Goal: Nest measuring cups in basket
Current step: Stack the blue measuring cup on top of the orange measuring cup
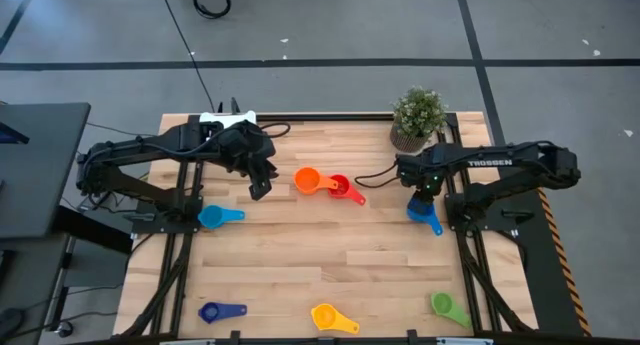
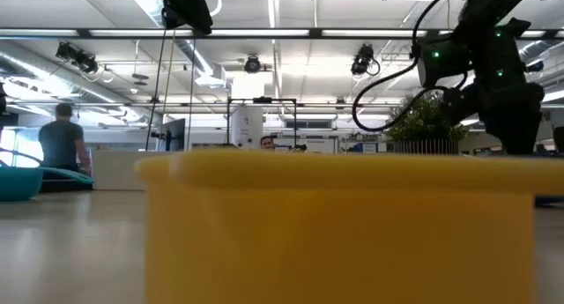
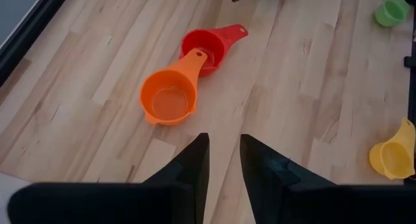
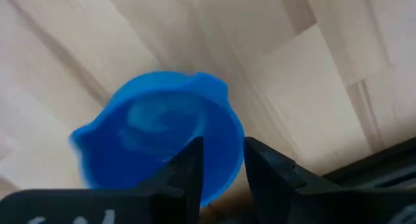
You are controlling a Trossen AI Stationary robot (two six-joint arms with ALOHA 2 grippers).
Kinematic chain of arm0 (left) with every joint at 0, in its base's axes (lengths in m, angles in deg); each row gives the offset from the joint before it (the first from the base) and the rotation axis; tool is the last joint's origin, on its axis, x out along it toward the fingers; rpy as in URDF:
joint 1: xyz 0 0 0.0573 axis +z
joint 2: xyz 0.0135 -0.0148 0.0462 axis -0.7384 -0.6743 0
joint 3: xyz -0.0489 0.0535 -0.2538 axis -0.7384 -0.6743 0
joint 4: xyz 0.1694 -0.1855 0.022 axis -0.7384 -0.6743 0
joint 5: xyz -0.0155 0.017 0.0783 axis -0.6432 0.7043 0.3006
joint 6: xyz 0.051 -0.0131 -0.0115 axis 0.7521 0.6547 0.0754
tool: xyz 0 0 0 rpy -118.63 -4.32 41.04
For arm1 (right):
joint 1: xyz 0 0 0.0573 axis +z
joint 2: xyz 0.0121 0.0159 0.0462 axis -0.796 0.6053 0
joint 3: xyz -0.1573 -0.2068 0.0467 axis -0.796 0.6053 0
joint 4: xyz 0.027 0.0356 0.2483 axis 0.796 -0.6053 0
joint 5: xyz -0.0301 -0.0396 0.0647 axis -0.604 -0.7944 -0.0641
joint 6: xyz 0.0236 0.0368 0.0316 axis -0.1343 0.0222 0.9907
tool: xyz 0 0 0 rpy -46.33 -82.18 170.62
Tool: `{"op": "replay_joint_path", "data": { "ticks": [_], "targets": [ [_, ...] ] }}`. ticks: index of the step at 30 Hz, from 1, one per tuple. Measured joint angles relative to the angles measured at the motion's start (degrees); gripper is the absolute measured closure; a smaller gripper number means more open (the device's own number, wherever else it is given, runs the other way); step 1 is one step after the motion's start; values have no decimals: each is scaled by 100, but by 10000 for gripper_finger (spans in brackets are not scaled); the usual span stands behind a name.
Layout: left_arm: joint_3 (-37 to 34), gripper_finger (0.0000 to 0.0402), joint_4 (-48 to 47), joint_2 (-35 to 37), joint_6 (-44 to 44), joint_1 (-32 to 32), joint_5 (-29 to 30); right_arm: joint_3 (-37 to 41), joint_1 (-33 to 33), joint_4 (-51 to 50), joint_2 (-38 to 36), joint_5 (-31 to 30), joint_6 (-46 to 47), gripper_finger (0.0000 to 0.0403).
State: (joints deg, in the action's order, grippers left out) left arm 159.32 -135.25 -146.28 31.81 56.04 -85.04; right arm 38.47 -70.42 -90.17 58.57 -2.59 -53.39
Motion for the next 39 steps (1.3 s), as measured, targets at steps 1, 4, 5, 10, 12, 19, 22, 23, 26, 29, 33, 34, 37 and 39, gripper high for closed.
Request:
{"op": "replay_joint_path", "data": {
  "ticks": [1, 4, 5, 10, 12, 19, 22, 23, 26, 29, 33, 34, 37, 39],
  "targets": [
    [0, 308, 18, 0, 0, 0, -2, 53, -2, 86, 0, -24, -2, 286],
    [0, 308, 47, 0, 0, 0, -2, 204, -2, 336, 0, -39, 10, 286],
    [0, 308, 45, 0, 0, 0, 0, 240, -2, 422, 0, -14, 11, 286],
    [0, 308, 61, 0, -2, 0, 0, 308, -2, 575, 0, 12, 98, 289],
    [0, 308, 60, 0, -2, 0, -1, 308, -2, 602, 0, -8, 101, 299],
    [0, 308, 59, 0, -2, 0, -2, 305, -2, 908, -2, -9, 122, 387],
    [0, 308, 59, 0, 2, 0, -2, 302, -2, 1065, -2, 43, 294, 387],
    [0, 308, 59, 0, 3, 0, -1, 278, -1, 1073, -2, 43, 361, 386],
    [0, 308, 59, 0, 4, 0, 0, 83, -1, 1066, 0, 120, 386, 392],
    [0, 308, 57, 0, 2, 0, -2, -261, 0, 1046, 0, 279, 372, 392],
    [0, 308, -30, 0, 7, 0, -2, -926, 2, 946, 83, 274, 197, 392],
    [0, 308, -92, 0, 6, 0, -2, -1143, 1, 867, 158, 262, 109, 392],
    [0, 308, -255, -2, 9, 0, -2, -1872, 13, 570, 536, 71, -192, 392],
    [0, 308, -296, -2, 9, 0, -2, -2391, 13, 330, 913, -18, -502, 392]
  ]
}}
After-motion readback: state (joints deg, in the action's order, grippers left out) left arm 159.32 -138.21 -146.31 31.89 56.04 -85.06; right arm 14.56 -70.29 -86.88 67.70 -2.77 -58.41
